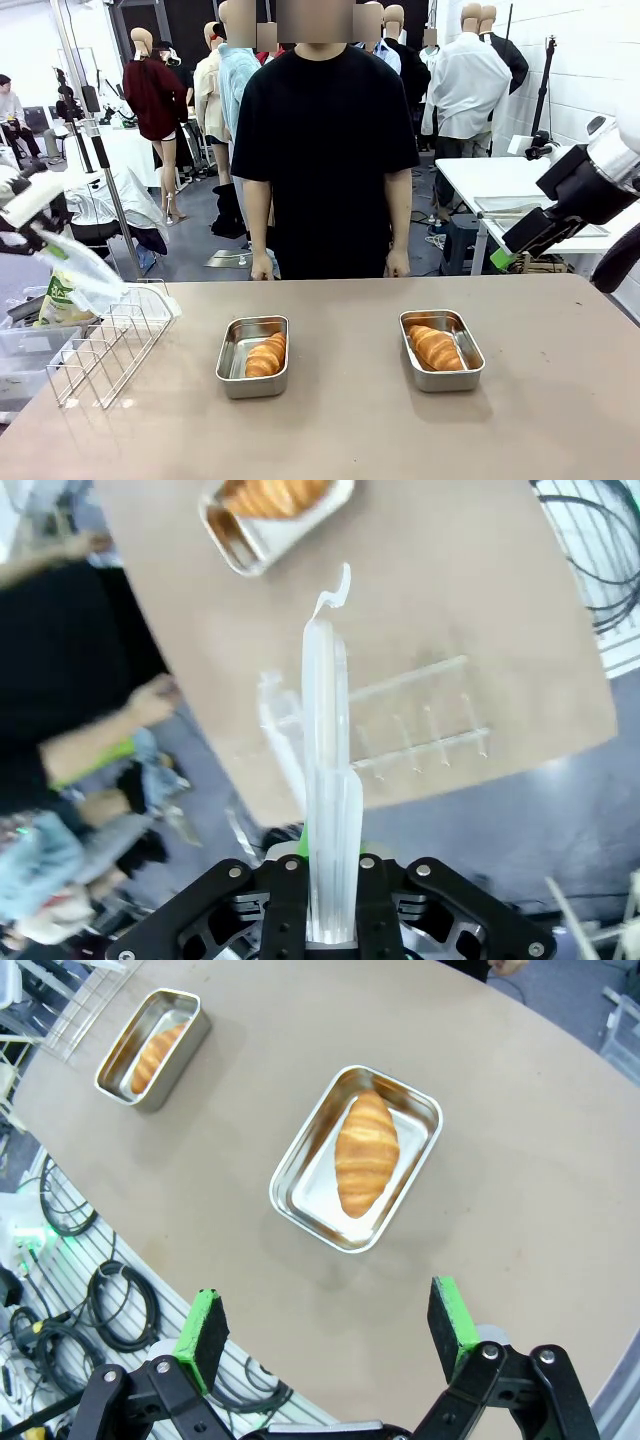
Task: Place the bread in airtight containers.
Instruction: Pick up one Airtight Container lid and hand it to the human.
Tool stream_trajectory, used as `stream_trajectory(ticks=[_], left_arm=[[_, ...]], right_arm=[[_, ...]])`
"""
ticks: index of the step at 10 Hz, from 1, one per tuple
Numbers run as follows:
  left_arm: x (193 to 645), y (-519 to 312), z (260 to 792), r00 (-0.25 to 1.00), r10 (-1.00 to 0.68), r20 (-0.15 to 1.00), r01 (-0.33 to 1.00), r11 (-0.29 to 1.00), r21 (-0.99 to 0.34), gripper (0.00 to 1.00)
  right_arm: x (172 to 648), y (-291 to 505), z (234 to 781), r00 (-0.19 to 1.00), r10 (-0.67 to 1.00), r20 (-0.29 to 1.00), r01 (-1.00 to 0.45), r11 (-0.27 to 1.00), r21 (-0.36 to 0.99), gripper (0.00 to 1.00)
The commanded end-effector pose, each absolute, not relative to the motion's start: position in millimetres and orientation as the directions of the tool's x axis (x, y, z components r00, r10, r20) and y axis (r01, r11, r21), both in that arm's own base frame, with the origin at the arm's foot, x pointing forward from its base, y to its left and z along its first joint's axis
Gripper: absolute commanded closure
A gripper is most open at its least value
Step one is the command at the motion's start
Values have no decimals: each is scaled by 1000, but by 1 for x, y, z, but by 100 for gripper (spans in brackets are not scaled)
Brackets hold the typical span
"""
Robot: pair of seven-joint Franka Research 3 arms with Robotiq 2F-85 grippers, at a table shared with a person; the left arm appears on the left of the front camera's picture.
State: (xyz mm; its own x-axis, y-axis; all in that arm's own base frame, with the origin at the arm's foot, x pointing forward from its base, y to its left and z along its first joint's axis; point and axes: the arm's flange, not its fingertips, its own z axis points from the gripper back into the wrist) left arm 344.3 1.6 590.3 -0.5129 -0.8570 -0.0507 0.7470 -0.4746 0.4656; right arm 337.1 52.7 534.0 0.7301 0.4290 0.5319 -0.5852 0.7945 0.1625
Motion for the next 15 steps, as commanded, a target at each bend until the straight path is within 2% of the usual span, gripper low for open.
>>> stream_trajectory(ticks=[1,4,6,8,10,12,13,15], left_arm=[[350,-24,598,-658,-753,-13,567,-507,649,100],[390,-101,611,-718,-694,-59,366,-448,816,100],[414,-156,607,-747,-660,-77,304,-443,843,100],[434,-200,597,-746,-650,-144,239,-463,853,100],[446,-219,590,-745,-650,-153,241,-476,846,100],[446,-198,596,-713,-690,-124,259,-423,868,100],[435,-230,588,-729,-668,-152,268,-482,834,100],[435,-230,588,-729,-668,-152,268,-482,834,100]], right_arm=[[337,54,533,731,425,533,-587,790,175,0],[337,54,533,731,425,533,-587,790,175,0],[337,54,533,731,425,533,-587,790,175,0],[337,54,533,731,425,533,-587,790,175,0],[337,54,533,731,425,533,-587,790,175,0],[337,54,533,731,425,533,-587,790,175,0],[337,54,533,731,425,533,-587,790,175,0],[337,54,533,731,425,533,-587,790,175,0]])
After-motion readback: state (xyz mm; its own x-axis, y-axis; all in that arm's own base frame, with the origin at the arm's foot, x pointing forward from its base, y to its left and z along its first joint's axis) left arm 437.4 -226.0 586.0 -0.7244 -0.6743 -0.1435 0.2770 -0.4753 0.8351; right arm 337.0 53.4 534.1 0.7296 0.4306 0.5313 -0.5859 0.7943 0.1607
